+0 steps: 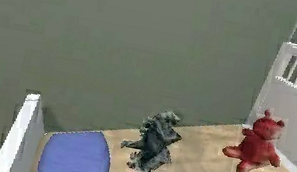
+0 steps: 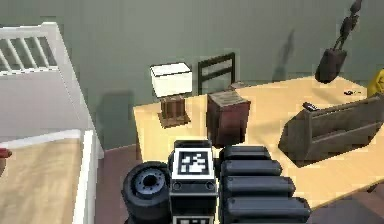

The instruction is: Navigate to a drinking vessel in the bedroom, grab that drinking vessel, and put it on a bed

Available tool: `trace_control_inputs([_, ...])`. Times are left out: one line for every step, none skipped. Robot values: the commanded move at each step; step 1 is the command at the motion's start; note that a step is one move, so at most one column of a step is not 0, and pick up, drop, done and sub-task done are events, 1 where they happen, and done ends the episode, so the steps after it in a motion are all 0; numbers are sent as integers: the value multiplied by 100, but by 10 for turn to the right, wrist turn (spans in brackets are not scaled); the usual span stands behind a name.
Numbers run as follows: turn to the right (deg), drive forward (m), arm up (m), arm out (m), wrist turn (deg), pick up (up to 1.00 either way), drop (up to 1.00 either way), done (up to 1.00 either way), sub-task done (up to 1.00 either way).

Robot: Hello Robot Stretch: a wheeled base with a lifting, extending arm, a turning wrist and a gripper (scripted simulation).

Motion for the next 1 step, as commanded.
trace_control_inputs([-450, 0, 0, 0, 0, 0, 0, 0, 0])
